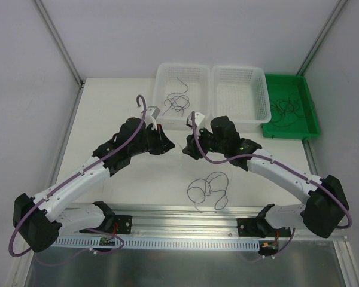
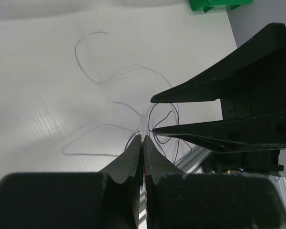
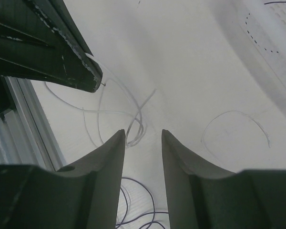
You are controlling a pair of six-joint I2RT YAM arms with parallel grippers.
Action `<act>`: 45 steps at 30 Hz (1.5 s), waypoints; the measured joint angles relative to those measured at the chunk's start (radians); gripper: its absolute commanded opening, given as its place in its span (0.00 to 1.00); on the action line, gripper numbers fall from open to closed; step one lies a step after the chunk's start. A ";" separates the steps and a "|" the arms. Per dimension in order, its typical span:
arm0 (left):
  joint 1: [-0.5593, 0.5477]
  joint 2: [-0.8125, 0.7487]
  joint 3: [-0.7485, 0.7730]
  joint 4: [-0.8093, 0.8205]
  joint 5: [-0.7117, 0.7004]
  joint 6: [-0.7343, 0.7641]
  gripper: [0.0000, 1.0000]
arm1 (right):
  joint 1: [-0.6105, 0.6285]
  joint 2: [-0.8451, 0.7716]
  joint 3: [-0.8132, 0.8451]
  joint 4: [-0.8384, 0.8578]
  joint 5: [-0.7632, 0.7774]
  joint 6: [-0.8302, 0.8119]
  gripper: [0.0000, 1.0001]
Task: Untangle the cables
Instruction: Untie the cable at the center of the board.
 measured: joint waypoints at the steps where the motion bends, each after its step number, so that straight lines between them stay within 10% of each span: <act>1: 0.000 -0.003 0.000 0.000 0.000 0.000 0.00 | 0.001 0.005 0.000 0.004 0.000 0.004 0.37; 32: -0.001 -0.042 0.002 -0.007 -0.046 -0.011 0.00 | 0.031 0.060 0.000 0.108 -0.061 0.121 0.28; 45: -0.008 -0.042 0.001 -0.008 -0.089 -0.020 0.00 | 0.042 0.050 0.000 0.101 -0.001 0.130 0.01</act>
